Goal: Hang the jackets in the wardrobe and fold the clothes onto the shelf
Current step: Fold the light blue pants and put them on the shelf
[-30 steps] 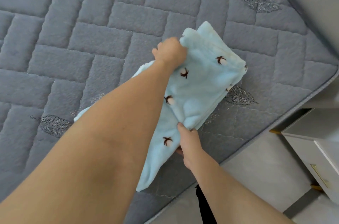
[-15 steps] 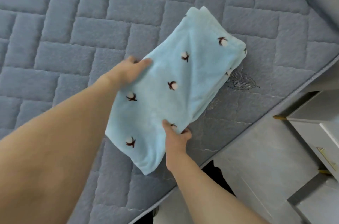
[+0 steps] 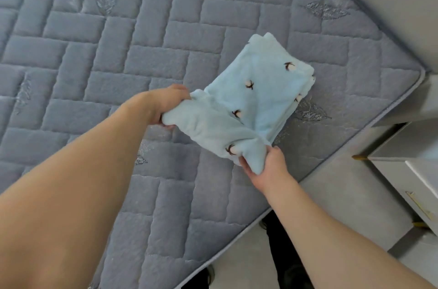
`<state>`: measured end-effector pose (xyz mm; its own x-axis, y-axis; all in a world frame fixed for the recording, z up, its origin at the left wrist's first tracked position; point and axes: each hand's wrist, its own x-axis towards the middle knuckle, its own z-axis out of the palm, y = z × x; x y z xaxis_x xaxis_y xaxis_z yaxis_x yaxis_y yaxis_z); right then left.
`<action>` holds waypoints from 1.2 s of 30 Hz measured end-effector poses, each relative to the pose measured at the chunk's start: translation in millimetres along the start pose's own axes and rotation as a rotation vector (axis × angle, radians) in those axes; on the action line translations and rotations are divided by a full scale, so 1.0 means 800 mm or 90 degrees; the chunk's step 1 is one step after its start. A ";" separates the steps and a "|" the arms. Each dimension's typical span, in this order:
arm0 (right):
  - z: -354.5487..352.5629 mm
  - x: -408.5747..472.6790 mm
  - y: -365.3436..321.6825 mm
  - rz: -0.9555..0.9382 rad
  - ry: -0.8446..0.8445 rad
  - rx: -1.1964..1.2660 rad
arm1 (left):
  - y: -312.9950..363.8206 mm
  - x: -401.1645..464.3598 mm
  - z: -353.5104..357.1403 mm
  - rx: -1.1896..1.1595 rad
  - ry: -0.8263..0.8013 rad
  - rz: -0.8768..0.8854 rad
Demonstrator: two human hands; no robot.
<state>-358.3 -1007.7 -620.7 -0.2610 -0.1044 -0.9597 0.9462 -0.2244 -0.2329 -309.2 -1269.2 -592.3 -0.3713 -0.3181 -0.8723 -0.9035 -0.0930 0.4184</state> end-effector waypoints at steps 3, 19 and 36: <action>0.010 -0.019 -0.081 -0.001 -0.050 0.100 | 0.083 -0.013 0.019 -0.057 -0.076 0.076; 0.028 0.117 -0.208 -0.115 -0.028 -0.267 | 0.209 0.175 0.121 -0.098 0.128 0.088; -0.087 -0.023 -0.311 -0.114 -0.050 -0.275 | 0.227 0.021 0.183 -0.172 -0.096 -0.008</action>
<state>-575.3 -882.8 -556.1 -0.4246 -0.1781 -0.8877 0.8737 0.1766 -0.4534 -510.8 -1153.1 -568.1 -0.4064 -0.1731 -0.8971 -0.8262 -0.3496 0.4417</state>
